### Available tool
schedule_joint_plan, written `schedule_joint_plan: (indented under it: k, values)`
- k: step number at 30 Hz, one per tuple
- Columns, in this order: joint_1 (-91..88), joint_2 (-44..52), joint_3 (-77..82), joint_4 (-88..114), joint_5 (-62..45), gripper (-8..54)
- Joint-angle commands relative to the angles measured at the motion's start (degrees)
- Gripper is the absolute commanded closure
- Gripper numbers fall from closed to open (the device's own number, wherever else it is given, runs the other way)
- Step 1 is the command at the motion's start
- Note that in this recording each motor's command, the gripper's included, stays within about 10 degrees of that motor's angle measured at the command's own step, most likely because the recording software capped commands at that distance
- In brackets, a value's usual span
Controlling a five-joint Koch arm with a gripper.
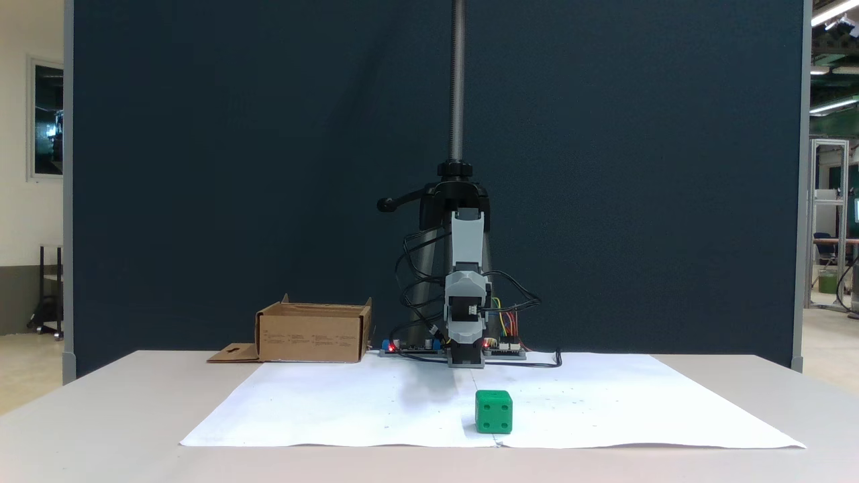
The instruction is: Grasp a green dice and put it in the bin.
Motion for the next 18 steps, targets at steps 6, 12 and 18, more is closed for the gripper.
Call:
schedule_joint_plan:
  k: [6,12,18]
  values:
    - [1.1,6.2,4.0,-3.7,-4.0,1.1]
    - [1.1,6.2,3.9,-3.7,-4.0,1.1]
    - [1.1,6.3,4.0,-4.0,-4.0,1.0]
